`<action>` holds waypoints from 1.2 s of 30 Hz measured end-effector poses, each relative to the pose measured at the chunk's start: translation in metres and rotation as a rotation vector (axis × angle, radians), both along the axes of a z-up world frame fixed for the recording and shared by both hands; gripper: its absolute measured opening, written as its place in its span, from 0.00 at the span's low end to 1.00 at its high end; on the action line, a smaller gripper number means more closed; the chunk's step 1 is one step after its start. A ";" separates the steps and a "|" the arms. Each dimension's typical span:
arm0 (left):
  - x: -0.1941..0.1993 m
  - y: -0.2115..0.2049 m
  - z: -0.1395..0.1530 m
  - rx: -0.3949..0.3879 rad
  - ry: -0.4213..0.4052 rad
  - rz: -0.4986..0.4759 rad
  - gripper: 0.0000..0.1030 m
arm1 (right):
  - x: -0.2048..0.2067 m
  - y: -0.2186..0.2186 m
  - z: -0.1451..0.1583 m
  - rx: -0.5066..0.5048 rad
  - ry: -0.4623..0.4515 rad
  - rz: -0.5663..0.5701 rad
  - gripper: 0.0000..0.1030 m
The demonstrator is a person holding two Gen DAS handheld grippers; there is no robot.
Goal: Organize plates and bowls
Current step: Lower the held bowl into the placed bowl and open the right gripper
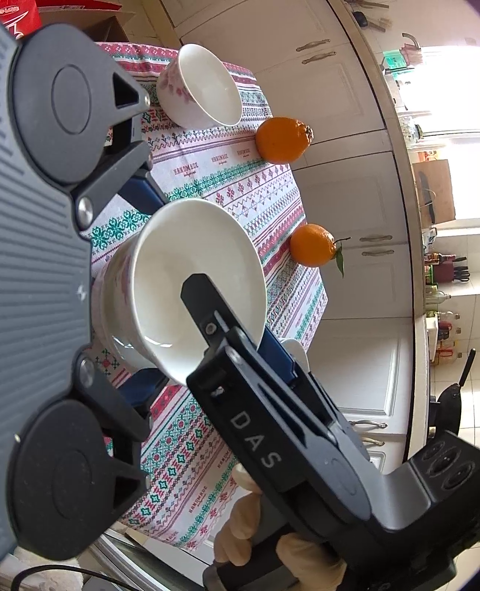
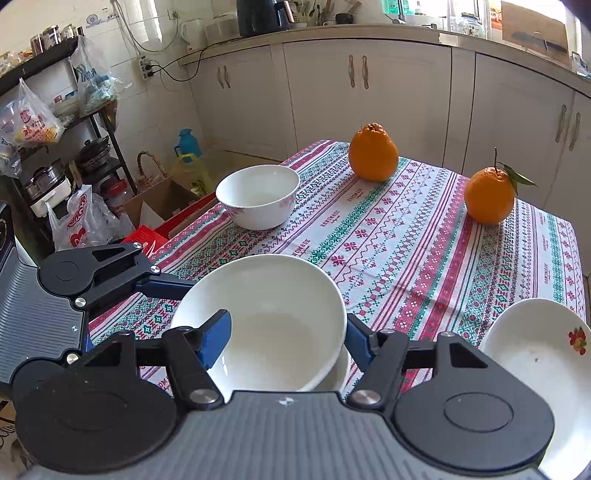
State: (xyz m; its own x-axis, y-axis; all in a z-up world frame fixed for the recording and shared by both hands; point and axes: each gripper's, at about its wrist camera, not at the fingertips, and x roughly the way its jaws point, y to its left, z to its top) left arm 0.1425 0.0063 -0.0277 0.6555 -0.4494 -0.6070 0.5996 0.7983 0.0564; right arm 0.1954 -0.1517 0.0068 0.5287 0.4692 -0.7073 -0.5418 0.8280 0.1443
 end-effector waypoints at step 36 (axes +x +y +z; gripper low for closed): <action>-0.005 0.007 0.000 0.003 0.011 -0.023 0.95 | -0.004 -0.002 -0.005 0.000 -0.018 -0.009 0.99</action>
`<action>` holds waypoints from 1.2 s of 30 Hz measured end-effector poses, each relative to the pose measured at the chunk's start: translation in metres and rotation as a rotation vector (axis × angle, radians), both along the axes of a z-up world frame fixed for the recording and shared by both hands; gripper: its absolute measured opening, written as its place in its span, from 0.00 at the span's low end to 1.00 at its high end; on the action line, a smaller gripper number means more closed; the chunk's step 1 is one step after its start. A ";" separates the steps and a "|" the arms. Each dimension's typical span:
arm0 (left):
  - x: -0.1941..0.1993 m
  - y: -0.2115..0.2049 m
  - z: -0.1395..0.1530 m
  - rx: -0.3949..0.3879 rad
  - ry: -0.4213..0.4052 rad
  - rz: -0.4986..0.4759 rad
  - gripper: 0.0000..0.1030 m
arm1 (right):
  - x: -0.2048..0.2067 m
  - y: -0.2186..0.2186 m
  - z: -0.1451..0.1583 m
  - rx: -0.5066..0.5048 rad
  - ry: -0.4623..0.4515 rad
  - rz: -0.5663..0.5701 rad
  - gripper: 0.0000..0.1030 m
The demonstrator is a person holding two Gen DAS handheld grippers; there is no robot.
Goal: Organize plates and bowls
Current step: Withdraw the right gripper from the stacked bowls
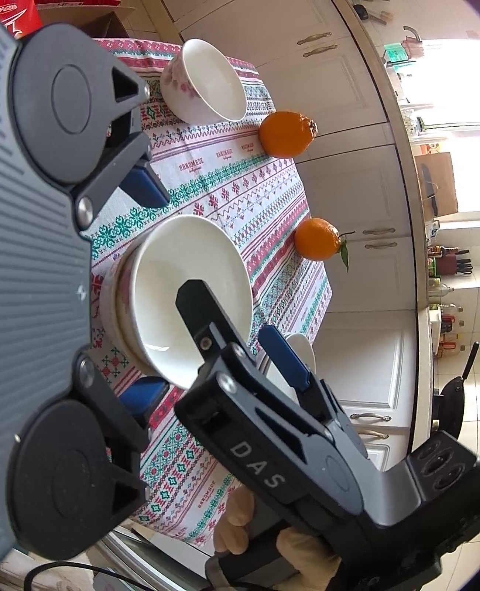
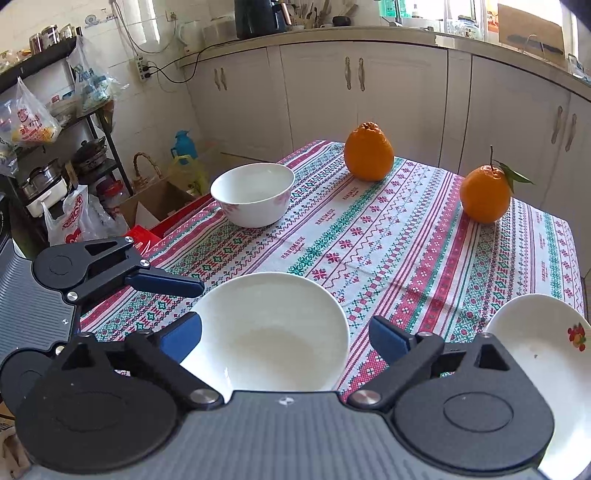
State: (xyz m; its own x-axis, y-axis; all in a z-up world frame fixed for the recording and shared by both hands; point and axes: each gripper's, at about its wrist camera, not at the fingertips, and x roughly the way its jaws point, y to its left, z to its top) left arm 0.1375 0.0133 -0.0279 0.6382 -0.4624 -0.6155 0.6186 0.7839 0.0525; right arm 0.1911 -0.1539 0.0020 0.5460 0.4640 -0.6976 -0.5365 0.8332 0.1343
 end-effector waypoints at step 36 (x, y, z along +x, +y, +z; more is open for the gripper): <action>0.000 0.110 -0.002 -0.048 -0.068 0.317 0.97 | 0.030 0.098 0.047 -0.164 -0.157 0.092 1.00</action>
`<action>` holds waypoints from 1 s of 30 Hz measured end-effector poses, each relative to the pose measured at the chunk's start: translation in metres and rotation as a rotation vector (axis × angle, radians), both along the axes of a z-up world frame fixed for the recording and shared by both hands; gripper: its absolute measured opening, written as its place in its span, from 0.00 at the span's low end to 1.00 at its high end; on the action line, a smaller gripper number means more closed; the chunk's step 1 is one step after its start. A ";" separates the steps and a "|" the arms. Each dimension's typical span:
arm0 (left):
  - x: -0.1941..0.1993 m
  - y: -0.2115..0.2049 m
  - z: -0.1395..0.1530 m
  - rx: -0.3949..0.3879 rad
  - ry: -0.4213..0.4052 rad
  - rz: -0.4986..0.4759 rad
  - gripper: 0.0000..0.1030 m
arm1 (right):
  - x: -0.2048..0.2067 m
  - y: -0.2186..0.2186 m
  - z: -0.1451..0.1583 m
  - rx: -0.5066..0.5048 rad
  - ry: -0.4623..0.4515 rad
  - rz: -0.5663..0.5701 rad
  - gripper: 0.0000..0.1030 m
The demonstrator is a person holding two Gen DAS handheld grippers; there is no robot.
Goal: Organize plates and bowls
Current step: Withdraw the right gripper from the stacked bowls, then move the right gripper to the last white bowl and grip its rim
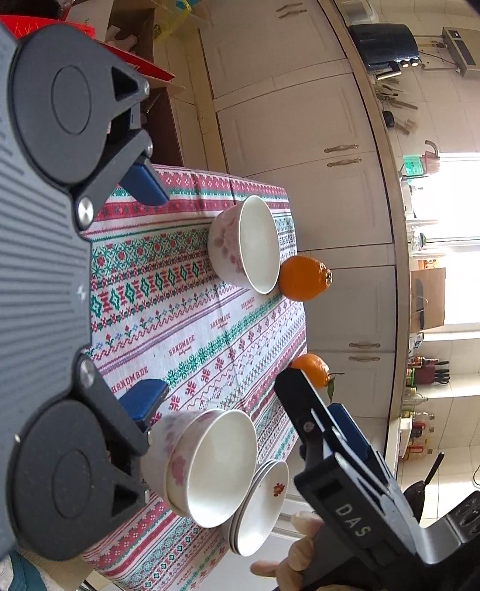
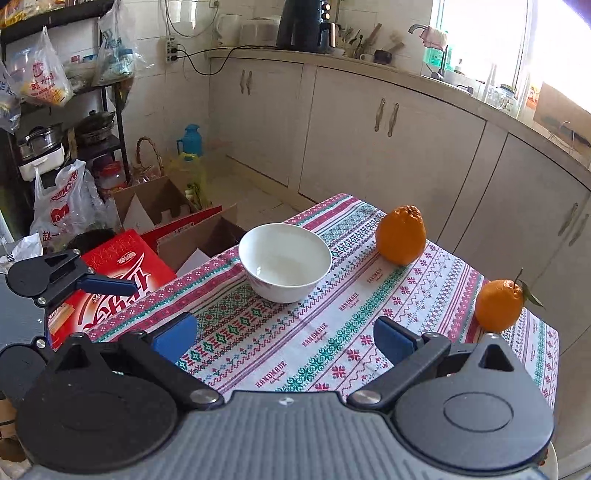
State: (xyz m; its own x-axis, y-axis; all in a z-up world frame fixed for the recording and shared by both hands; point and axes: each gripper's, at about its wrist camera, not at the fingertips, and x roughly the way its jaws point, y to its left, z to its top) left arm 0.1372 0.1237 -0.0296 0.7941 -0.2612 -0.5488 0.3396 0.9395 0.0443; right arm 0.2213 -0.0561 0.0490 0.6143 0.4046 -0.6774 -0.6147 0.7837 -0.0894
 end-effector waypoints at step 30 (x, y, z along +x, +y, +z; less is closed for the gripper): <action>0.115 0.010 -0.020 0.053 -0.049 -0.013 0.97 | 0.115 0.049 -0.036 -0.112 0.151 0.071 1.00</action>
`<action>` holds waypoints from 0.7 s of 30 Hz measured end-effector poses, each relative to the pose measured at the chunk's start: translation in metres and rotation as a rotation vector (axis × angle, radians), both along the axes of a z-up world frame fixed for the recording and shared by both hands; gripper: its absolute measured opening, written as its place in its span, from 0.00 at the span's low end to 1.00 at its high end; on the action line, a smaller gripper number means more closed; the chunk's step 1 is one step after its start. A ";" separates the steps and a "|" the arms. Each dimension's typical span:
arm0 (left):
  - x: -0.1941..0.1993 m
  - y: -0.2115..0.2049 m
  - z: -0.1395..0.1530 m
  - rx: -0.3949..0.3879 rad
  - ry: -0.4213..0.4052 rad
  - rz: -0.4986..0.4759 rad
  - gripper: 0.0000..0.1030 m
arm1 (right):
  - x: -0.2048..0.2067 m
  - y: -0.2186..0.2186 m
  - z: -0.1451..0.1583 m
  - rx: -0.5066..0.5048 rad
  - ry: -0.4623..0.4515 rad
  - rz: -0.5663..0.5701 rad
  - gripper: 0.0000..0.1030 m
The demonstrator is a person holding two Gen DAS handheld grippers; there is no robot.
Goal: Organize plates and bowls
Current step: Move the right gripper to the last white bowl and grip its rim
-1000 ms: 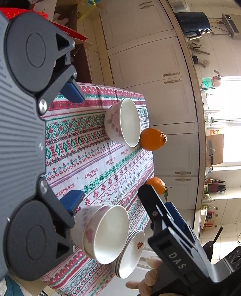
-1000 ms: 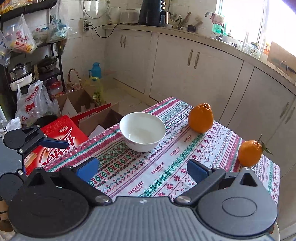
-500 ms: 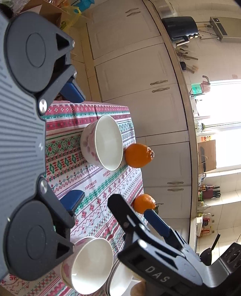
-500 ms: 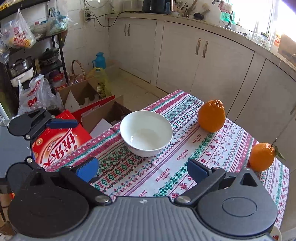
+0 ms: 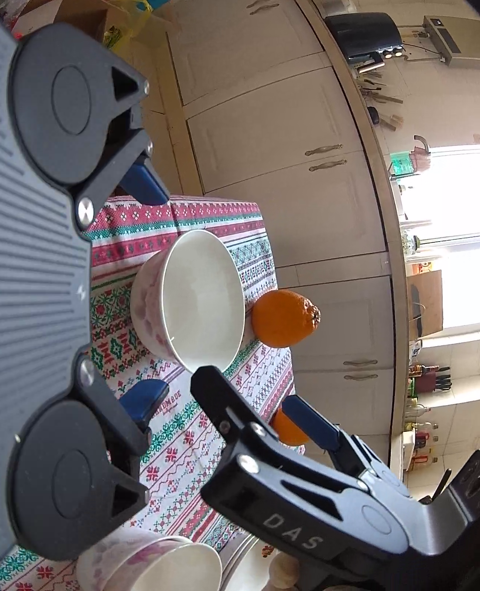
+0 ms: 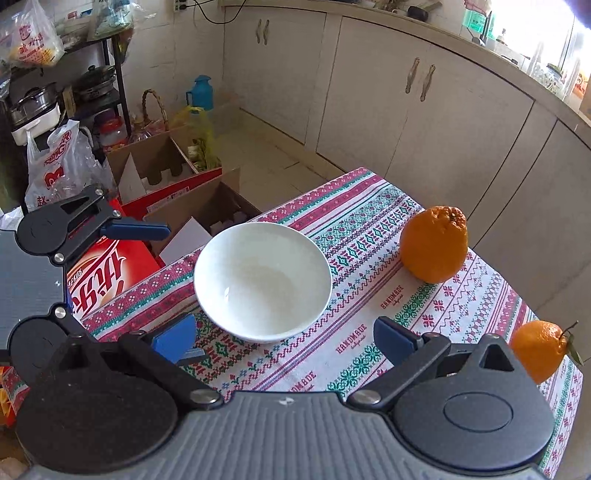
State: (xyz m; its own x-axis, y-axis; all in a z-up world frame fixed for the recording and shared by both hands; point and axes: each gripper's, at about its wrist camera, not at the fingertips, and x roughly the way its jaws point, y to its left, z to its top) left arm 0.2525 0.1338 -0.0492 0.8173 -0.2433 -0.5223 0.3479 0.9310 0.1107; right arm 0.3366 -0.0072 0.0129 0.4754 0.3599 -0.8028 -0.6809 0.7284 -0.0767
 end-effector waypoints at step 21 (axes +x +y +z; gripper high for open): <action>0.032 -0.008 -0.018 -0.028 0.009 -0.034 0.95 | 0.068 0.005 -0.032 0.136 0.166 0.041 0.95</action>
State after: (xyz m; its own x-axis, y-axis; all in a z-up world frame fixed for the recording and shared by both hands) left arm 0.2847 0.1263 -0.0672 0.8035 -0.2857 -0.5223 0.3804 0.9212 0.0813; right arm 0.4046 -0.0025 -0.0188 0.3237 0.4864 -0.8115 -0.7051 0.6959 0.1358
